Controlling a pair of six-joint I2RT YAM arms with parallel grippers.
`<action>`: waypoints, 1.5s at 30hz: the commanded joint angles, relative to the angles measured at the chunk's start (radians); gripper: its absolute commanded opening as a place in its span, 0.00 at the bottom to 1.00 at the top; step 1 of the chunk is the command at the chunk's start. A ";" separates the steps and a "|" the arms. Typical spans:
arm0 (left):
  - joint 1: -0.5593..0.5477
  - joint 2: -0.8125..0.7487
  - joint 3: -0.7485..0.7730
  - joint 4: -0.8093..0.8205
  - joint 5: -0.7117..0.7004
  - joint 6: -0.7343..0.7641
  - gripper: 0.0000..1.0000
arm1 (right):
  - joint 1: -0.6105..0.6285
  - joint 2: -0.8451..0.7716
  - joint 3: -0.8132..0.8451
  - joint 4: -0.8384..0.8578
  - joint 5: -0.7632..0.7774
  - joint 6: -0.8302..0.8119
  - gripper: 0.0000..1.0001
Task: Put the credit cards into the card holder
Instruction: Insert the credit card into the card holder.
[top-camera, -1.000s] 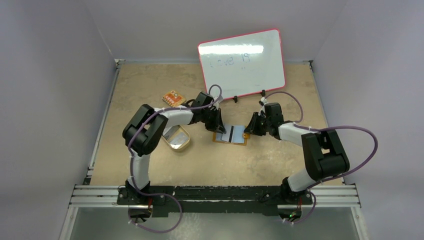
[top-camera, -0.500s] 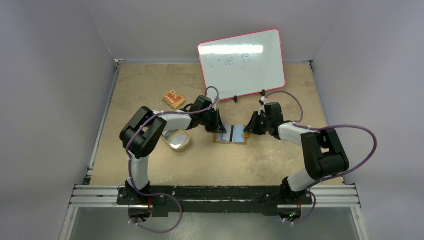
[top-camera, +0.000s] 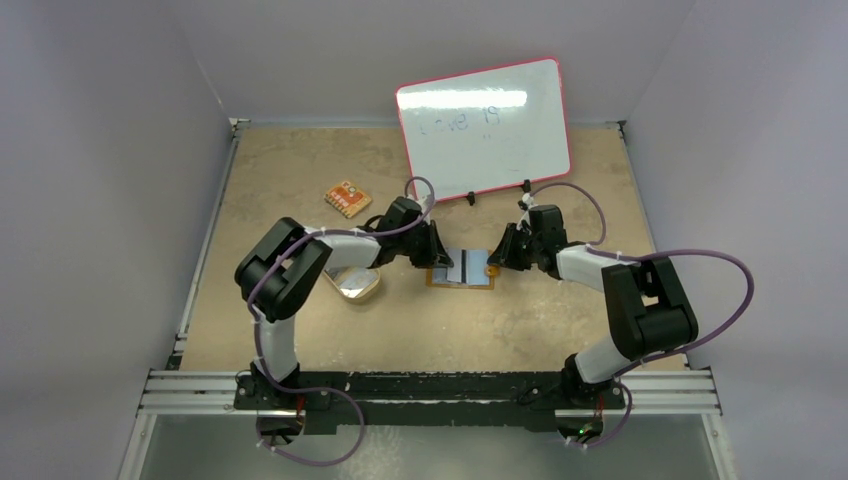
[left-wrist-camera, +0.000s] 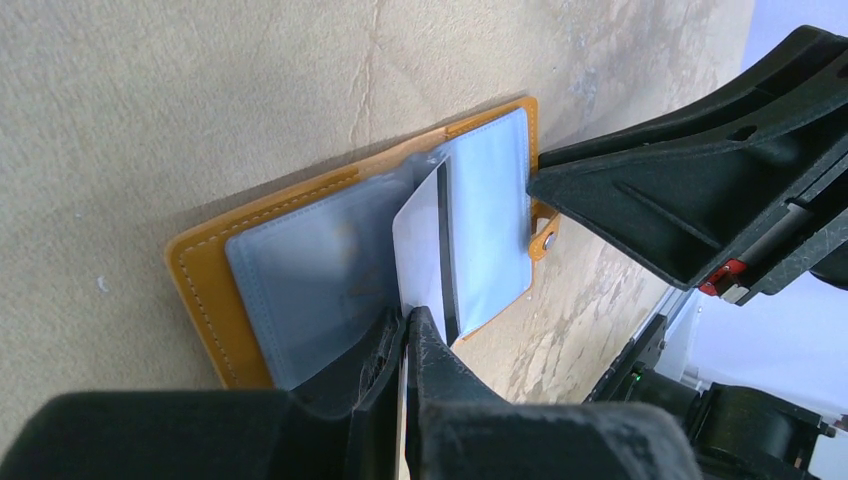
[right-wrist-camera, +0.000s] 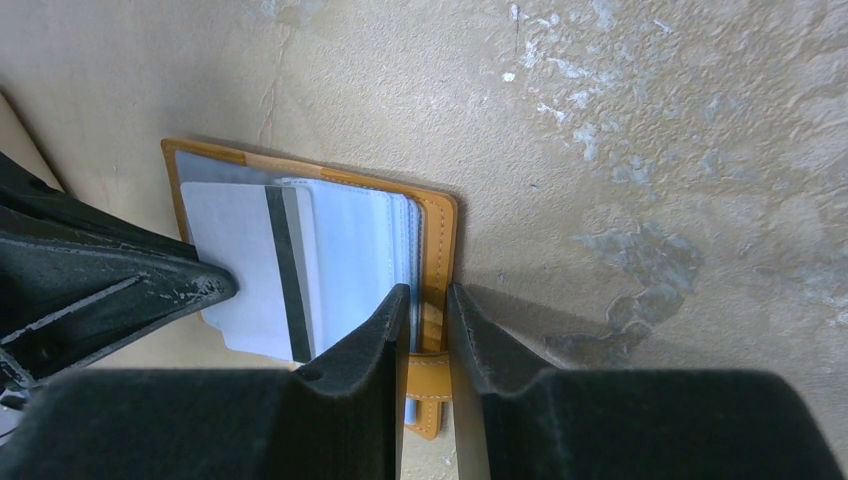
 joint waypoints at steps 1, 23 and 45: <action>-0.038 -0.014 -0.015 0.081 -0.034 -0.038 0.00 | 0.008 0.010 -0.018 -0.009 -0.054 0.011 0.22; -0.058 -0.090 0.035 -0.074 -0.205 0.029 0.32 | 0.009 -0.028 0.003 -0.043 -0.037 0.004 0.24; -0.066 -0.137 0.067 -0.167 -0.278 0.004 0.34 | 0.024 -0.017 -0.015 0.006 -0.077 0.027 0.23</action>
